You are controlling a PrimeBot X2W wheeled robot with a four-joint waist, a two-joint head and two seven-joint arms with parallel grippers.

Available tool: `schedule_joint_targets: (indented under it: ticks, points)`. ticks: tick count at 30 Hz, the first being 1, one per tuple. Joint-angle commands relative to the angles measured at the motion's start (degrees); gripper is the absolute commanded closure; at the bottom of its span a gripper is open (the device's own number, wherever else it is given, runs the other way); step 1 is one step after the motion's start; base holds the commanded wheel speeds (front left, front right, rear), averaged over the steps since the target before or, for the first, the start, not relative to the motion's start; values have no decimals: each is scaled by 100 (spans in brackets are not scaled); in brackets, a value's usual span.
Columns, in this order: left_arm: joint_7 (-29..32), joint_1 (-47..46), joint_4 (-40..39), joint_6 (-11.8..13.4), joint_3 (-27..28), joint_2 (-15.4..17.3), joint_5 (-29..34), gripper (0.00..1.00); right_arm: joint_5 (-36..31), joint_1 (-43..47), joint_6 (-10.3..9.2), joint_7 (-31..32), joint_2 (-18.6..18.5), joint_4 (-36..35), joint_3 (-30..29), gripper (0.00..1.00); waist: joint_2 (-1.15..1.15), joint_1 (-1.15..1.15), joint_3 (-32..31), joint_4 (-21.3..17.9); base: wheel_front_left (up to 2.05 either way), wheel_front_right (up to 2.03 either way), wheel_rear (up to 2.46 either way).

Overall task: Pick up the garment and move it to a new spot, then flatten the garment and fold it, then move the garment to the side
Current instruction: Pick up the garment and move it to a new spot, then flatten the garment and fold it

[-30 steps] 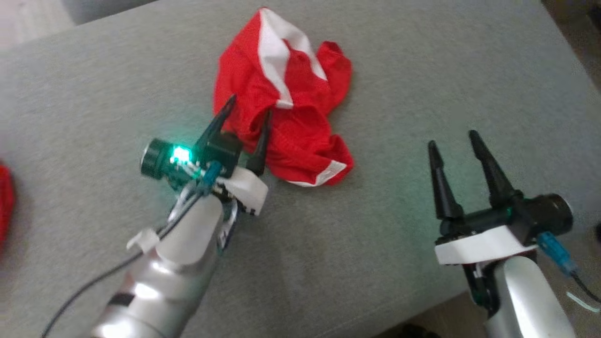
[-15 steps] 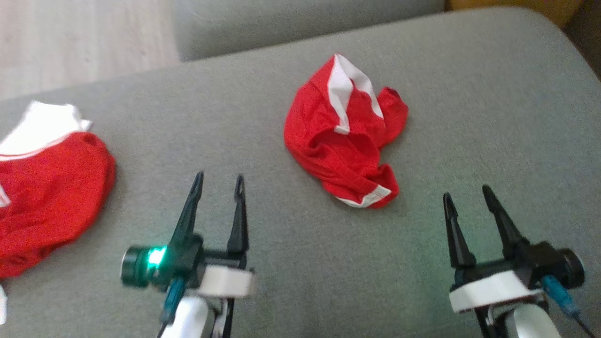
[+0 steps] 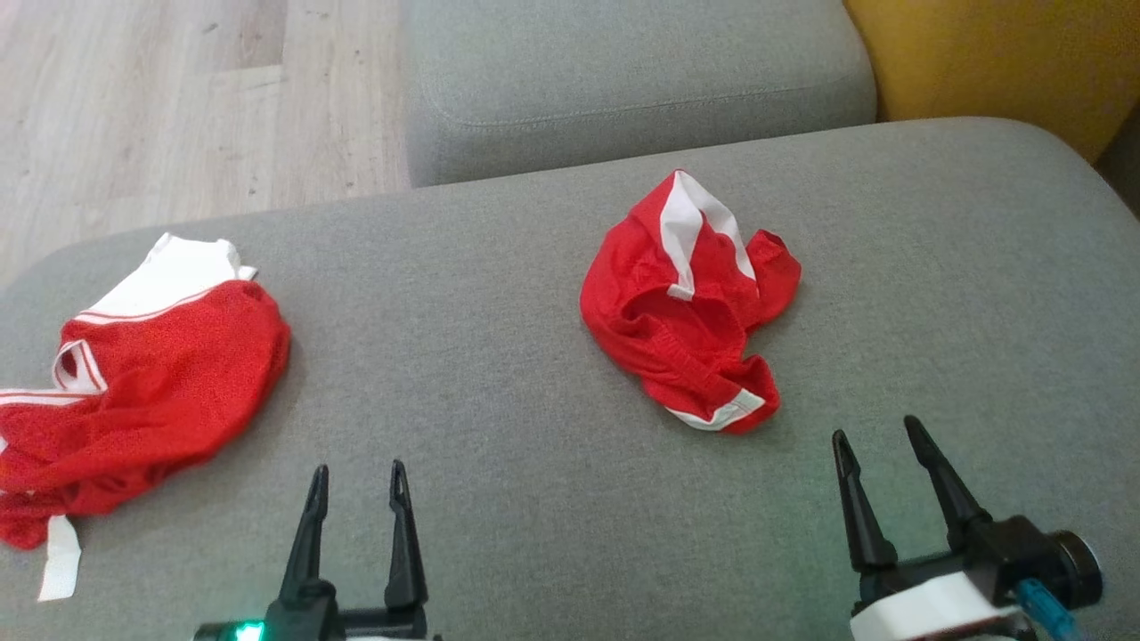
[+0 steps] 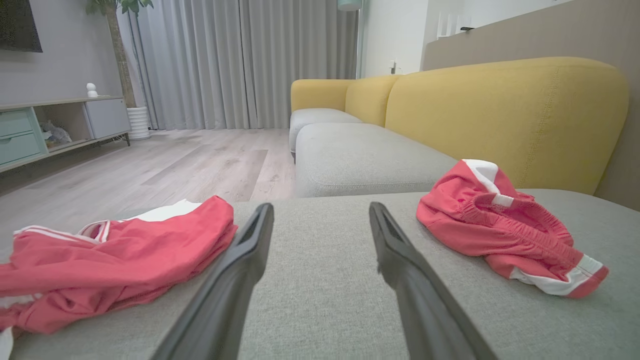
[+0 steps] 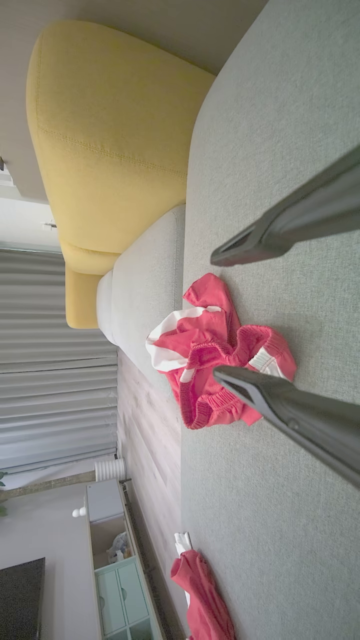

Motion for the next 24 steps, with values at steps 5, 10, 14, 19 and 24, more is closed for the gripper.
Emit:
schedule_joint_targets:
  ticks: [5, 10, 14, 19, 24]
  points:
    - [-37, -49, -251, 55, 166, -10, -6, 0, -8, -45, -4, -32, -23, -199, 171, 0, 0, 1, -58, 87, 0, 0, 0]
    - [-37, -31, -272, 74, 136, -11, 23, 0, 22, -30, -4, -32, -37, -173, 205, 0, 0, 1, -82, 139, 0, 0, 0]
    - [-37, -11, -273, 104, 116, -11, 24, 0, 63, -6, -4, -32, -58, -148, 241, 0, 0, 1, -97, 165, 0, 0, 0]
    - [-37, 24, -255, 110, 72, -11, 46, 0, 91, 5, -4, -32, -131, -107, 368, 0, 0, 1, -96, 201, 0, 0, 0]
    - [-37, 37, -230, 102, 47, -11, 92, 0, 118, 3, -4, -32, -175, -94, 432, 0, 0, 1, -104, 220, 0, 0, 0]
